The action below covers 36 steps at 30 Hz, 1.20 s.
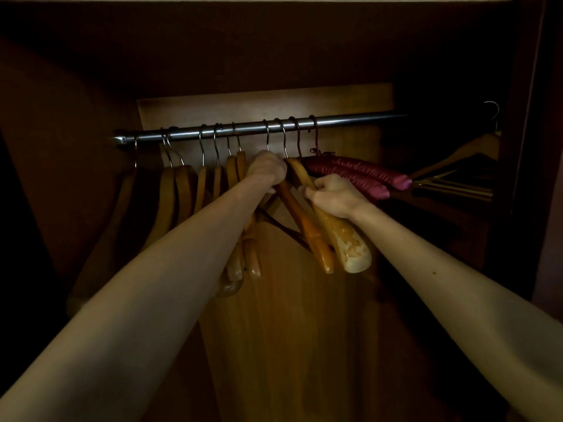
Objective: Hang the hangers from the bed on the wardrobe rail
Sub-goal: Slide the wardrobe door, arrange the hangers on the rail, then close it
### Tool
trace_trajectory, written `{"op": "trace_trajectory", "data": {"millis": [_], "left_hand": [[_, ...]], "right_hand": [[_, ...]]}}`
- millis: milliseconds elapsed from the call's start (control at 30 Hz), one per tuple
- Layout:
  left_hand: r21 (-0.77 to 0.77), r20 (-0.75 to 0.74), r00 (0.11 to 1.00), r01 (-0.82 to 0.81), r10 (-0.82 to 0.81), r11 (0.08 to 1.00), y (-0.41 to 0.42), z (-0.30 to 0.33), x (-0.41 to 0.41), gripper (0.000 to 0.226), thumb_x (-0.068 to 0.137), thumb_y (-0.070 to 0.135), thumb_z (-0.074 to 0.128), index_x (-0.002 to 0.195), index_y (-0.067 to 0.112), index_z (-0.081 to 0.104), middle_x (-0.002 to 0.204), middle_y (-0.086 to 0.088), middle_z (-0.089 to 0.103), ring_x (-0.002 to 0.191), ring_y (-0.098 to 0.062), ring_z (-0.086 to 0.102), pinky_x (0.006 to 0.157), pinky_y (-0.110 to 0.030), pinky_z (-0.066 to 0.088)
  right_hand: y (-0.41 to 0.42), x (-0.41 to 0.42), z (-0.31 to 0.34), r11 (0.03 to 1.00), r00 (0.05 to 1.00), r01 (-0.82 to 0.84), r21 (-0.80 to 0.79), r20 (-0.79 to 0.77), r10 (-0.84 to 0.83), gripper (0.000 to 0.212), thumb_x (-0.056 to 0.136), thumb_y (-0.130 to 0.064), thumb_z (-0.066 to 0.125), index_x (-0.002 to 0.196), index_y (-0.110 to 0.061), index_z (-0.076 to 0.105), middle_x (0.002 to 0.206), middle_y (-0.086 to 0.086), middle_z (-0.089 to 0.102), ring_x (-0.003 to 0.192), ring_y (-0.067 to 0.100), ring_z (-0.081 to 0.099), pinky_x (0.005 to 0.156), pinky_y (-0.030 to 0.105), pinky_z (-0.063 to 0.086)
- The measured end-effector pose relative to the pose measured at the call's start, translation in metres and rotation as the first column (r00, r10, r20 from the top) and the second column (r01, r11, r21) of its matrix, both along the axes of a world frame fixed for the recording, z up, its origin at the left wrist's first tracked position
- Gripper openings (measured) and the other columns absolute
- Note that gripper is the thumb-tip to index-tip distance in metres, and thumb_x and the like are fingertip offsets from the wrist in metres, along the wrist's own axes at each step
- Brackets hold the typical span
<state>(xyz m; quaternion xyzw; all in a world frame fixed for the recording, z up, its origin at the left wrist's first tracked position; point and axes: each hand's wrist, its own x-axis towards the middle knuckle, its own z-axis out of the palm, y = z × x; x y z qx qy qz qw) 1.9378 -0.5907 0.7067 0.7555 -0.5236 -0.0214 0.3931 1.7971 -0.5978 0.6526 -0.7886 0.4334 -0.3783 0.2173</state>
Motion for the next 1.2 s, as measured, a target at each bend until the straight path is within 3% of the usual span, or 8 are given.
{"op": "trace_trajectory", "data": {"millis": [333, 433, 567, 667, 767, 867, 1000, 1200], "left_hand": [[-0.174, 0.162, 0.979, -0.096, 0.125, 0.980, 0.043, 0.016, 0.033, 0.013, 0.094, 0.012, 0.064, 0.107, 0.011, 0.064, 0.090, -0.004, 0.063, 0.074, -0.012, 0.062, 0.058, -0.023, 0.049], [-0.210, 0.339, 0.906, -0.189, 0.253, 0.959, 0.065, 0.012, 0.037, 0.017, 0.095, 0.020, 0.065, 0.108, 0.010, 0.064, 0.100, -0.006, 0.059, 0.090, -0.019, 0.058, 0.079, -0.032, 0.052], [-0.043, 0.389, 0.901, -0.193, 0.194, 0.980, 0.076, 0.002, 0.035, 0.027, 0.098, 0.030, 0.060, 0.113, 0.007, 0.065, 0.105, -0.008, 0.060, 0.094, -0.020, 0.057, 0.074, -0.029, 0.043], [0.007, 0.383, 0.914, -0.145, 0.131, 0.989, 0.074, -0.005, 0.034, 0.030, 0.095, 0.031, 0.066, 0.110, 0.005, 0.065, 0.101, -0.005, 0.062, 0.097, -0.022, 0.063, 0.073, -0.030, 0.047], [0.000, 0.335, 0.938, -0.100, 0.094, 0.995, 0.068, -0.012, 0.038, 0.032, 0.091, 0.036, 0.070, 0.105, 0.008, 0.063, 0.114, -0.007, 0.061, 0.110, -0.023, 0.061, 0.080, -0.031, 0.048], [0.014, 0.159, 0.984, -0.081, 0.078, 0.997, 0.061, -0.017, 0.042, 0.065, 0.085, 0.041, 0.075, 0.134, 0.004, 0.054, 0.143, -0.015, 0.049, 0.128, -0.030, 0.051, 0.103, -0.039, 0.047], [-0.019, -0.069, 0.998, 0.010, -0.011, 1.000, 0.057, -0.019, 0.046, 0.048, 0.084, 0.031, 0.073, 0.122, 0.005, 0.060, 0.125, -0.011, 0.060, 0.115, -0.028, 0.059, 0.095, -0.038, 0.051], [0.046, -0.182, 0.982, 0.056, -0.046, 0.997, 0.053, 0.001, 0.042, 0.058, 0.088, 0.036, 0.070, 0.137, 0.010, 0.052, 0.131, -0.012, 0.060, 0.117, -0.027, 0.059, 0.094, -0.037, 0.050]], "right_hand": [[0.060, 0.009, 0.006, 0.825, 0.967, 0.231, -0.515, 0.026, -0.255, 0.029, 0.096, -0.036, 0.064, 0.113, -0.013, 0.069, 0.095, 0.001, 0.068, 0.081, 0.015, 0.066, 0.067, 0.022, 0.048], [0.091, 0.030, 0.008, 0.866, 0.991, 0.101, -0.490, -0.031, -0.132, 0.026, 0.095, -0.040, 0.065, 0.102, -0.016, 0.069, 0.084, -0.001, 0.065, 0.072, 0.012, 0.065, 0.063, 0.021, 0.048], [0.111, 0.061, 0.001, 0.907, 0.974, 0.001, -0.422, -0.206, -0.098, 0.036, 0.089, -0.046, 0.068, 0.091, -0.010, 0.068, 0.092, 0.007, 0.067, 0.099, 0.023, 0.064, 0.093, 0.039, 0.050], [0.109, 0.078, -0.008, 0.966, 0.958, -0.012, -0.260, -0.279, -0.063, 0.050, 0.081, -0.052, 0.075, 0.105, -0.008, 0.069, 0.099, 0.008, 0.069, 0.101, 0.026, 0.065, 0.088, 0.036, 0.051], [0.108, 0.086, -0.014, 0.986, 0.953, -0.016, -0.168, -0.301, -0.036, 0.052, 0.079, -0.044, 0.078, 0.113, -0.006, 0.068, 0.103, 0.009, 0.071, 0.101, 0.029, 0.068, 0.086, 0.037, 0.055], [0.112, 0.083, -0.015, 0.986, 0.966, 0.025, -0.166, -0.251, -0.067, 0.049, 0.083, -0.035, 0.075, 0.119, -0.003, 0.066, 0.105, 0.012, 0.071, 0.102, 0.032, 0.068, 0.082, 0.036, 0.056], [0.121, 0.079, -0.017, 0.955, 0.968, 0.113, -0.273, -0.186, -0.168, 0.055, 0.086, -0.033, 0.072, 0.130, -0.003, 0.056, 0.110, 0.012, 0.069, 0.107, 0.032, 0.066, 0.081, 0.036, 0.052], [0.119, 0.074, 0.012, 0.975, 0.973, 0.066, -0.211, -0.202, -0.110, 0.022, 0.088, -0.033, 0.067, 0.084, -0.012, 0.063, 0.079, 0.004, 0.064, 0.096, 0.025, 0.067, 0.079, 0.034, 0.048]]}}
